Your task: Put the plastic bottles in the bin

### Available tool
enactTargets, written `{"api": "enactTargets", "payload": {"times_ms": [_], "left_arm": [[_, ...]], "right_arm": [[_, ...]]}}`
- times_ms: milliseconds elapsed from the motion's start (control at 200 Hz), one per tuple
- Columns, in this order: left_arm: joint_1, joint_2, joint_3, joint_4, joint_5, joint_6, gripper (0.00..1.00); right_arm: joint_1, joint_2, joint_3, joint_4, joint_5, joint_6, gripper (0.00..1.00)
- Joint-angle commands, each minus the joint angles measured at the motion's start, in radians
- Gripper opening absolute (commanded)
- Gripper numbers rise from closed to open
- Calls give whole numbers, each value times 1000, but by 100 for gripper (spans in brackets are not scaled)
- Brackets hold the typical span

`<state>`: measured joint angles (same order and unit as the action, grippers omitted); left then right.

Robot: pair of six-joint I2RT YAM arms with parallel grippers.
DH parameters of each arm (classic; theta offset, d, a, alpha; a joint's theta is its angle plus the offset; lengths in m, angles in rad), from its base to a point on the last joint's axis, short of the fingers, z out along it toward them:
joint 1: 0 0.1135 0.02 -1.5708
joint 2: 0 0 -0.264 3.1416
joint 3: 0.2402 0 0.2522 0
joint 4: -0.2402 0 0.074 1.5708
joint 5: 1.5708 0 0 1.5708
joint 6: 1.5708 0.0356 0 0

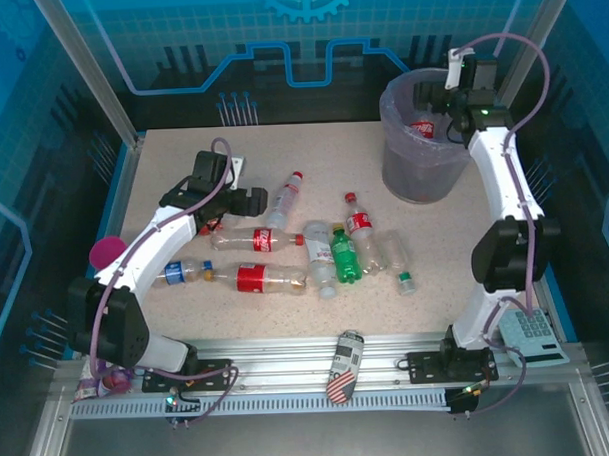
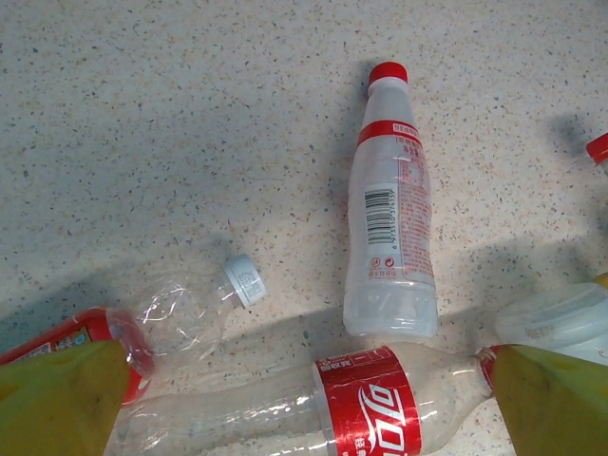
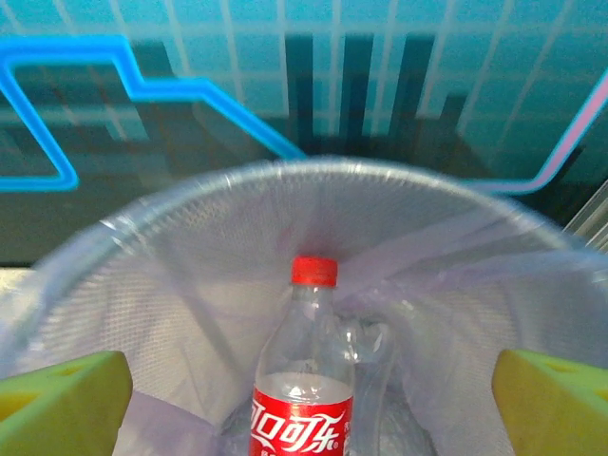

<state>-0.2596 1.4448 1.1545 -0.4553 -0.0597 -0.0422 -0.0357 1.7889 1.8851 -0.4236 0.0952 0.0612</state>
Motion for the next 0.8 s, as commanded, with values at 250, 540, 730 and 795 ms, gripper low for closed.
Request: {"api": "enactTargets", "payload": {"times_ms": [250, 540, 730, 795], "left_arm": [[-13, 7, 7, -35, -6, 30, 99], [-14, 30, 14, -46, 9, 20, 99], [-14, 40, 16, -46, 11, 18, 99], [-14, 42, 17, -46, 15, 15, 99]], "right_arm": [[91, -397, -220, -51, 25, 23, 96], [322, -649, -568, -323, 213, 151, 86], [356, -730, -784, -465, 149, 253, 83], [358, -724, -842, -484, 112, 259, 83]]}}
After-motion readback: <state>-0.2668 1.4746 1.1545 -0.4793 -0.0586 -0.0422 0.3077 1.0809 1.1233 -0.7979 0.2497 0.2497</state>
